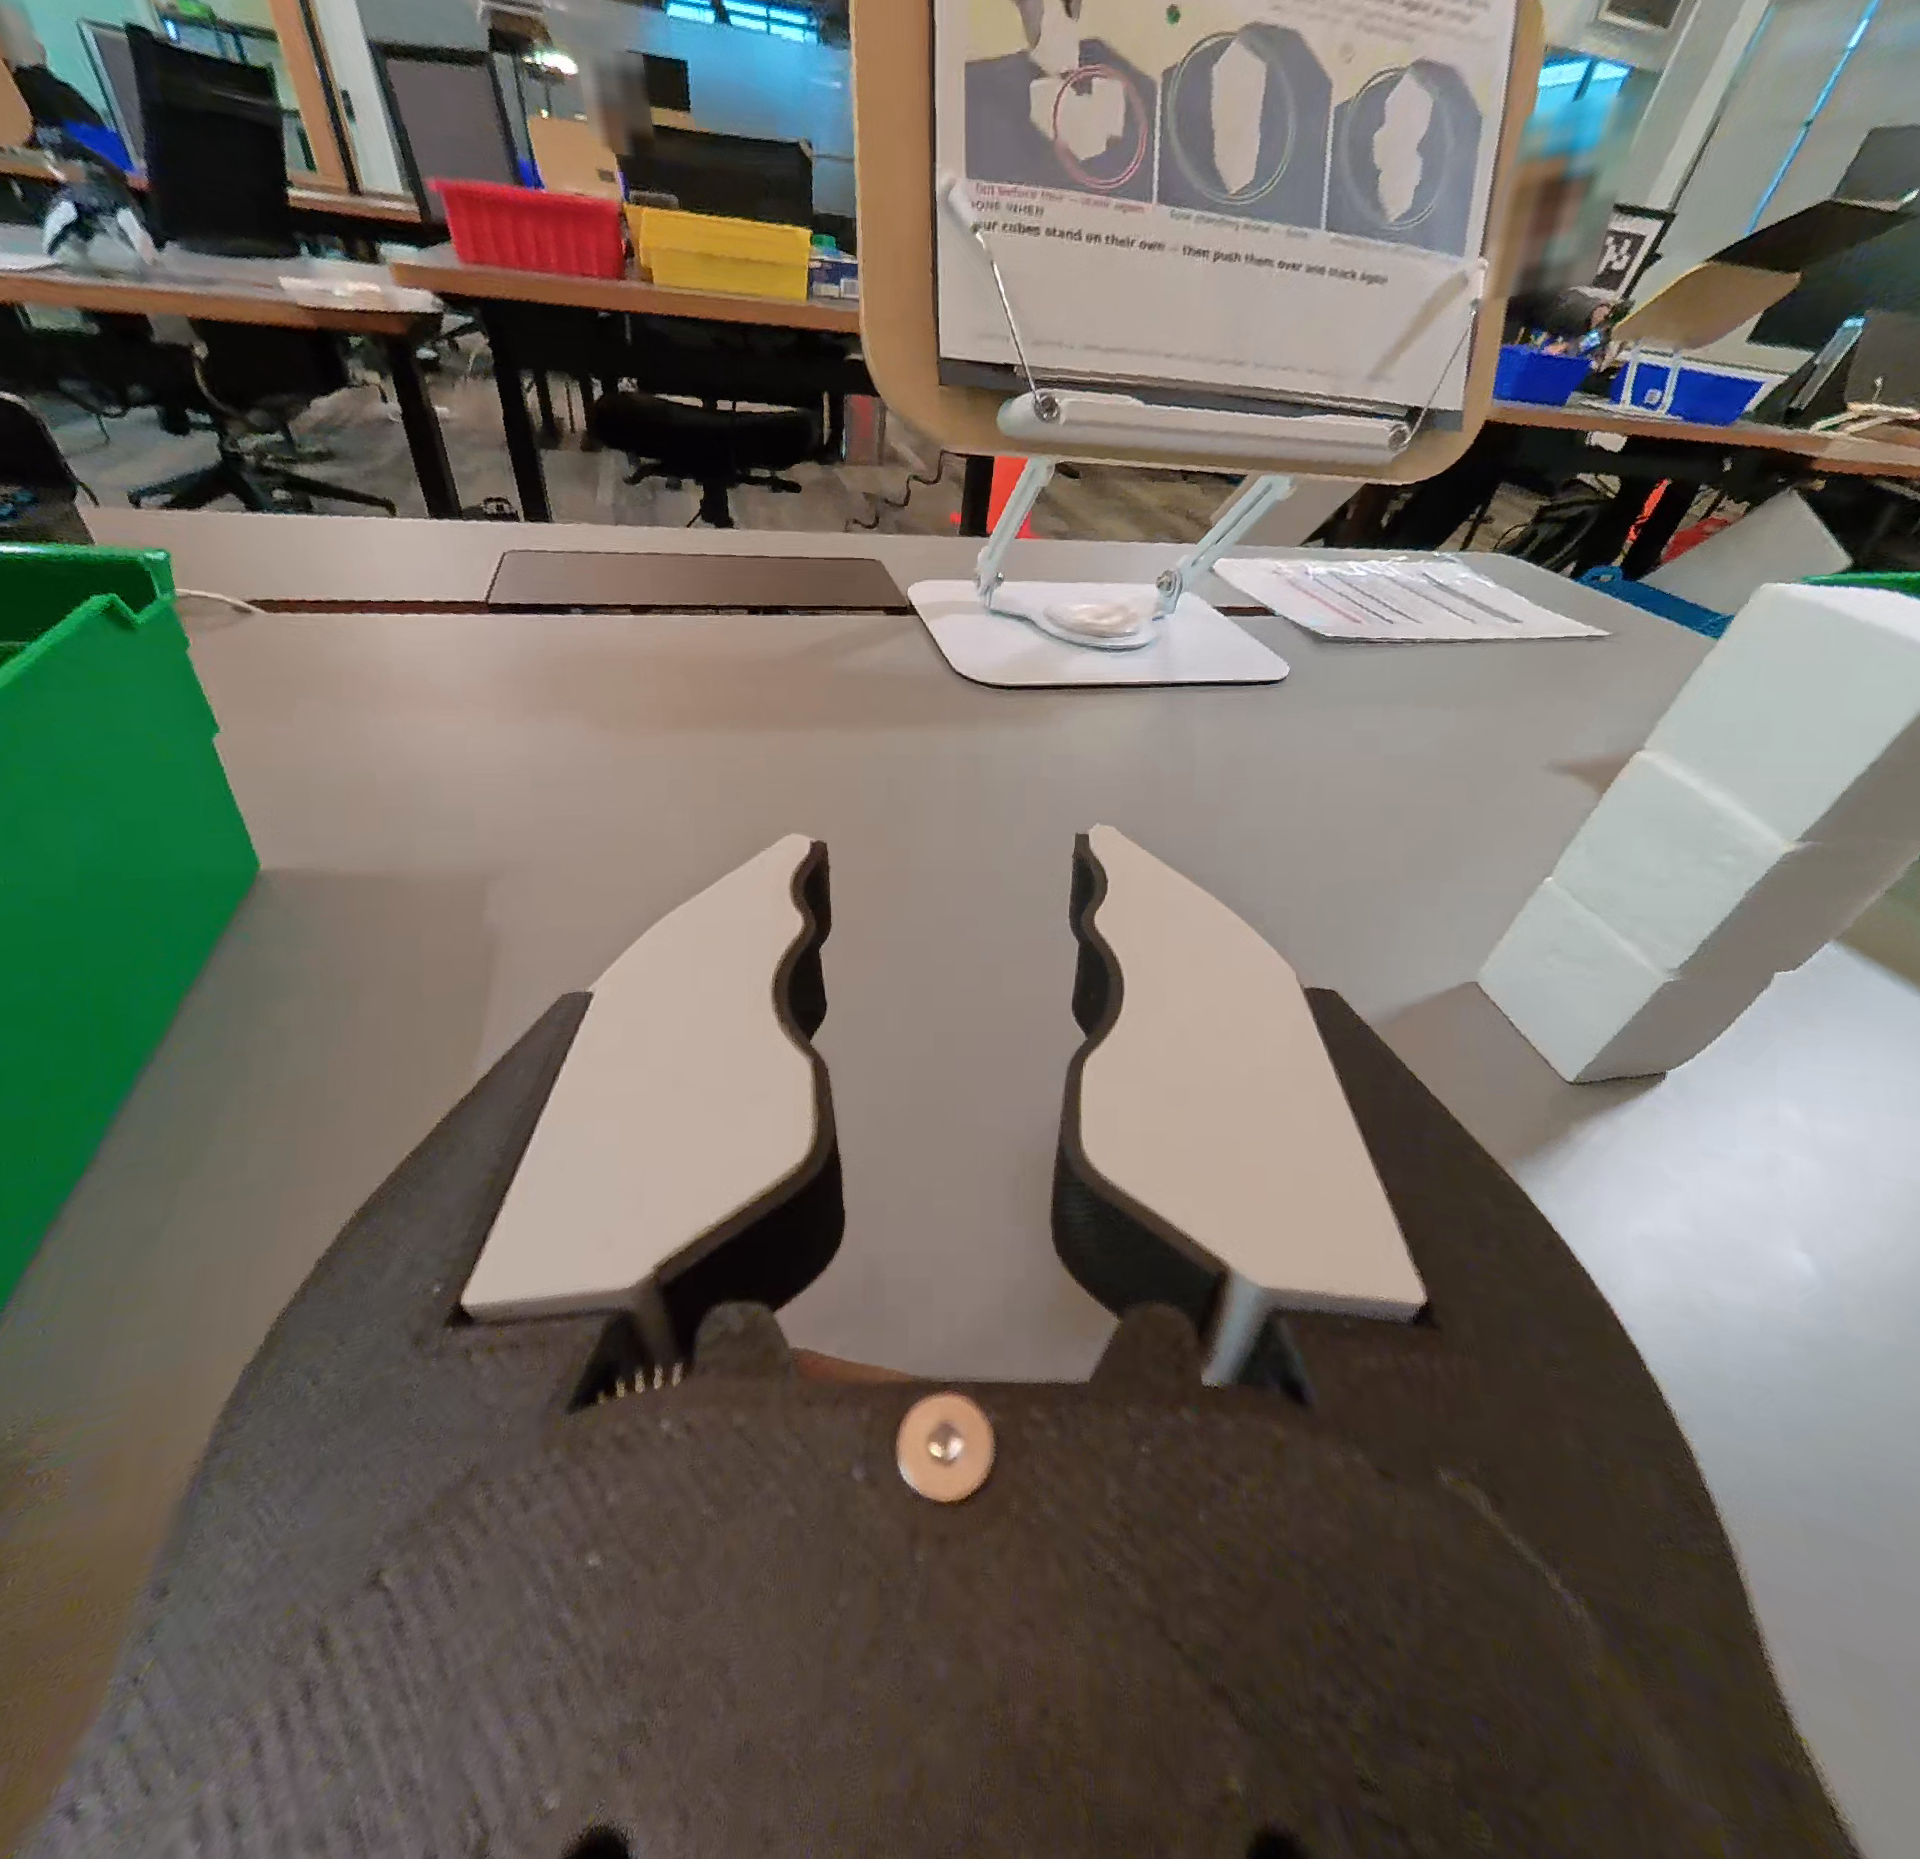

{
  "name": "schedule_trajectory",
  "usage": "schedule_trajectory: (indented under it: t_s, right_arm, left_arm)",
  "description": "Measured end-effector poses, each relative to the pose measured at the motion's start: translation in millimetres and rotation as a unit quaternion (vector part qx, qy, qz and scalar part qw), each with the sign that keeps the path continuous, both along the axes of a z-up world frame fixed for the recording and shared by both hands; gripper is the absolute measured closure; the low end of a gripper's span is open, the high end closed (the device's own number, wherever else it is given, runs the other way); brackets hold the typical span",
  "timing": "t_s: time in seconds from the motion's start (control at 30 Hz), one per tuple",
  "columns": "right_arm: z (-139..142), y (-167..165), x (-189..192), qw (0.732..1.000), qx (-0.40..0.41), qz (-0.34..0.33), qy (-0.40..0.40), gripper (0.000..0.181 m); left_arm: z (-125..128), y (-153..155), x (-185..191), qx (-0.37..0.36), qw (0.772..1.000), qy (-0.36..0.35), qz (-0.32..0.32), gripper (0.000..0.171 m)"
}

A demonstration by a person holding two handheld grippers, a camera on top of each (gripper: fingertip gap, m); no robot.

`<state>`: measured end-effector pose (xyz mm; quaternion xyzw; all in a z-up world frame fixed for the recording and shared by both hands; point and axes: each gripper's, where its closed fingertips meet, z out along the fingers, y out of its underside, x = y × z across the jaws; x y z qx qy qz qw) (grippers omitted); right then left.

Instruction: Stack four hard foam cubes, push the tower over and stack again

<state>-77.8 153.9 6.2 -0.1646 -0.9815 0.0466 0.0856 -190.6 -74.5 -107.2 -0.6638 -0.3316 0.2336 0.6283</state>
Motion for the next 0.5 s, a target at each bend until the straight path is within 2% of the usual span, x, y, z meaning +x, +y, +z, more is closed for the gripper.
schedule_trajectory:
  t_s: [0.2,0.5]
  right_arm:
    - [-31.5,-12.5,5.6,0.999,0.017,0.001,-0.045,0.126]
    - [-35.5,-6.0,-5.9,0.996,0.028,-0.036,-0.077,0.126]
  left_arm:
    - [-7.0,-0.7,-2.4,-0.011,1.000,-0.006,-0.009,0.126]
    - [-10.4,3.2,-6.2,0.005,0.999,-0.031,-0.021,0.126]
